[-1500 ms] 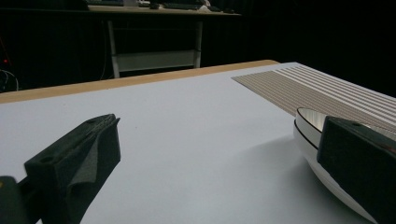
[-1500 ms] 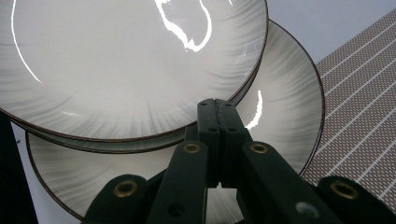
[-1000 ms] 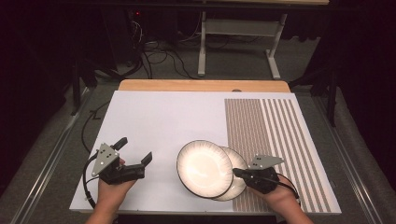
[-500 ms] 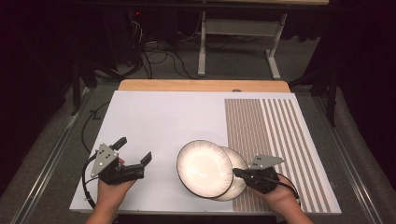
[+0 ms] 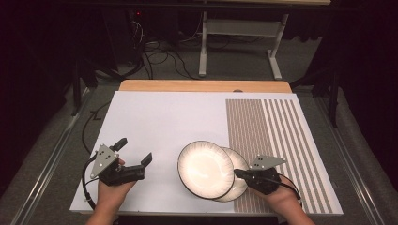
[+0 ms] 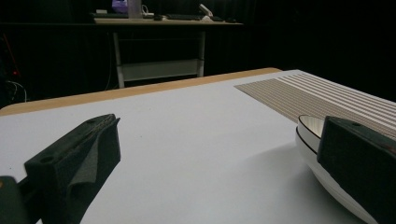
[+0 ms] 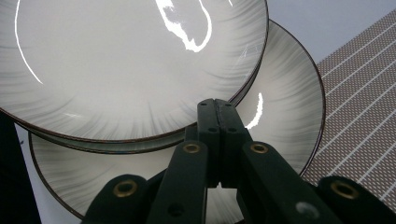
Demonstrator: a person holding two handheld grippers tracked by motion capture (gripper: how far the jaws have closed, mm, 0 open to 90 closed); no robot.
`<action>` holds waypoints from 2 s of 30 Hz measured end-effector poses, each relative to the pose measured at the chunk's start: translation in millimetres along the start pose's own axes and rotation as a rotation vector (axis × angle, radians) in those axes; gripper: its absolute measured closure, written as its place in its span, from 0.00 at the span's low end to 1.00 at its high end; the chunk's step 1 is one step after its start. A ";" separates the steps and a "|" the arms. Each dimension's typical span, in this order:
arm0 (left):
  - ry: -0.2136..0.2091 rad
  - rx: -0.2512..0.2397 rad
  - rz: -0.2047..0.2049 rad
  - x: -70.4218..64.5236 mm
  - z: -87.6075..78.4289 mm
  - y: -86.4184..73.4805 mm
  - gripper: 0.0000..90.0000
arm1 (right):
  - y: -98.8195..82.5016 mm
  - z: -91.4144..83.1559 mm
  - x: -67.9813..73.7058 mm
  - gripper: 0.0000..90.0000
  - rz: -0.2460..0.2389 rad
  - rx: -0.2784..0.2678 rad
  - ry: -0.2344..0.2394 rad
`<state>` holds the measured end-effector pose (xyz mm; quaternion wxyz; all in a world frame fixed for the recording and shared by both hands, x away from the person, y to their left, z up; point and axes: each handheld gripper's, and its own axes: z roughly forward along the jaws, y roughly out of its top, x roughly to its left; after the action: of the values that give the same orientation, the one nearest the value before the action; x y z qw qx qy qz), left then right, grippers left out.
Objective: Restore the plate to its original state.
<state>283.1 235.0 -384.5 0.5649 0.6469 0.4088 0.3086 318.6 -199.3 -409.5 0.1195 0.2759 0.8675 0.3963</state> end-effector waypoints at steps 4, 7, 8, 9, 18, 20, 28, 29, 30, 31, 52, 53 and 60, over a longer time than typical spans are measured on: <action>0.000 0.000 0.001 0.1 -0.1 0.1 0.00 | -0.1 -0.1 -0.4 1.00 0.001 -0.005 0.002; 0.000 0.000 0.001 0.1 -0.3 0.1 0.00 | 0.0 -0.8 -0.8 1.00 0.003 -0.001 -0.002; 0.000 0.000 0.001 0.3 -0.4 0.1 0.00 | 0.0 -1.0 -1.1 1.00 0.002 -0.002 -0.005; 0.000 0.000 0.001 0.3 -0.4 0.1 0.00 | -0.1 -1.4 -1.3 1.00 0.006 -0.002 -0.005; 0.000 -0.001 0.000 0.5 -0.9 0.3 0.00 | -0.3 -1.6 -1.1 1.00 0.010 -0.003 -0.003; 0.001 -0.002 -0.001 0.7 -1.0 0.3 0.00 | -0.4 -1.6 -1.1 1.00 0.009 -0.002 -0.003; 0.000 -0.003 0.000 0.6 -1.2 0.5 0.00 | -0.6 -1.6 -1.1 1.00 0.008 0.003 -0.009; 0.001 -0.003 -0.001 0.7 -1.2 0.5 0.00 | -0.7 -1.5 -1.2 1.00 0.008 0.001 -0.008; 0.001 -0.003 -0.001 0.7 -1.2 0.5 0.00 | -0.7 -1.6 -1.2 1.00 0.008 0.001 -0.008; 0.001 -0.003 -0.001 0.9 -1.3 0.5 0.00 | -0.8 -1.6 -1.2 1.00 0.008 0.001 -0.008; 0.001 -0.003 -0.003 1.2 -1.6 0.5 0.00 | -3.0 -5.6 -5.6 1.00 0.021 -0.006 -0.024; 0.001 -0.003 -0.003 1.2 -1.7 0.6 0.00 | -3.1 -6.0 -5.8 1.00 0.023 -0.005 -0.026; 0.002 -0.005 -0.003 1.4 -2.0 0.6 0.00 | -3.6 -7.4 -6.7 1.00 0.020 -0.002 -0.031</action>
<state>282.2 237.1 -383.6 0.5664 0.6446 0.4098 0.3094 319.5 -209.7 -407.4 0.1293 0.2905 0.8623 0.3941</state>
